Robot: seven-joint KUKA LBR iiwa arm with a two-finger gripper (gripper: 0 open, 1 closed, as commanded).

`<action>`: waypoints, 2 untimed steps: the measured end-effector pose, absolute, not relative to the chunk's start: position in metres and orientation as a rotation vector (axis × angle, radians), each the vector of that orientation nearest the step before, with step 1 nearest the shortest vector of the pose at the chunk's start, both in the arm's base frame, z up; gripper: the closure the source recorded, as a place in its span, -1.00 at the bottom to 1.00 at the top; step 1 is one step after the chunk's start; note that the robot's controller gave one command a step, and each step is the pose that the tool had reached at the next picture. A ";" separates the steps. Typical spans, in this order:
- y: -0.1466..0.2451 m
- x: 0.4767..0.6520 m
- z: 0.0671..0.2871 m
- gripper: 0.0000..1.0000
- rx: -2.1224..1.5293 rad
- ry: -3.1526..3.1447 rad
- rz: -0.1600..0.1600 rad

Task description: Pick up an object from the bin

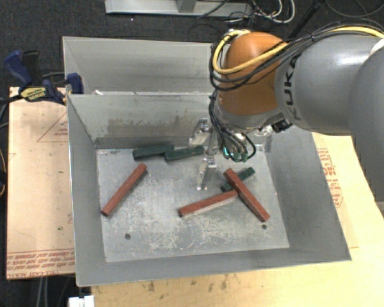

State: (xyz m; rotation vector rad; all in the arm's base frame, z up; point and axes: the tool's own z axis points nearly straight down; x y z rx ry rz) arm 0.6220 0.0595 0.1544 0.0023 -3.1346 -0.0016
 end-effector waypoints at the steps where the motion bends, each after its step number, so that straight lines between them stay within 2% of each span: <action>1: 0.059 0.624 0.159 -1.00 0.001 -3.142 -0.002; 2: 0.046 0.597 0.132 -1.00 0.104 -3.148 -0.003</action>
Offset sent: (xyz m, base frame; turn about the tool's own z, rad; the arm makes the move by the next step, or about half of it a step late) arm -0.0832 -0.0447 -0.0837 -0.1838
